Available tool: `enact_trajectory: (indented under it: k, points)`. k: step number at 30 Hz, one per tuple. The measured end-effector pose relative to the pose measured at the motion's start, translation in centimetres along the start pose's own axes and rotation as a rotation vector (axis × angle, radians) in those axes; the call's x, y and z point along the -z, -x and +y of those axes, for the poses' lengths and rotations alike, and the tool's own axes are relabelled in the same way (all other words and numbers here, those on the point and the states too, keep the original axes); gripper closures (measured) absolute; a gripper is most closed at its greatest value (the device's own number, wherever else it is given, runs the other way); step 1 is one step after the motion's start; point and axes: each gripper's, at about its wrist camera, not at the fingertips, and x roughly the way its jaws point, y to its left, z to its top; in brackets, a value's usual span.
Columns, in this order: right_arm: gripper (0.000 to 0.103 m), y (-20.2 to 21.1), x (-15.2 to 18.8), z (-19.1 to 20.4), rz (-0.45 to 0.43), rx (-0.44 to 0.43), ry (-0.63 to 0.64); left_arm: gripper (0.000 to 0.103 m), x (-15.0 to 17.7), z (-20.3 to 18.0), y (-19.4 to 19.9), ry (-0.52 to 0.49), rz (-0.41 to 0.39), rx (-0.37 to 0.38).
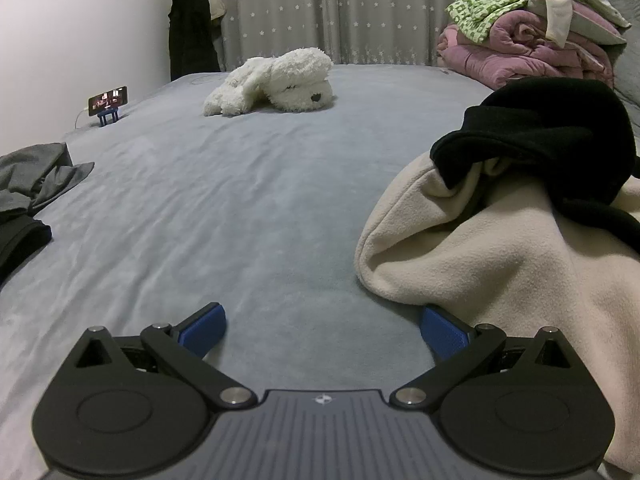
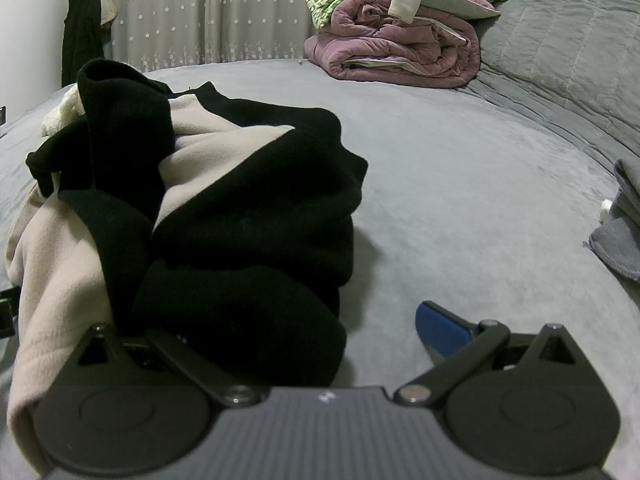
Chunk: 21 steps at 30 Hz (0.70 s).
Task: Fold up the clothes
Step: 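Move both grippers toward the crumpled cream-and-black shirt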
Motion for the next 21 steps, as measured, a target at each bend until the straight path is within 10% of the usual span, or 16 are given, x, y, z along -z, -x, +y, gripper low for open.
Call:
enact_trajectory:
  k: [21]
  points:
    - [0.0,0.1,-0.8,-1.2,0.065,-0.017,0.004,0.0,-0.3,-3.1,2.9,-0.012,0.026,0.174]
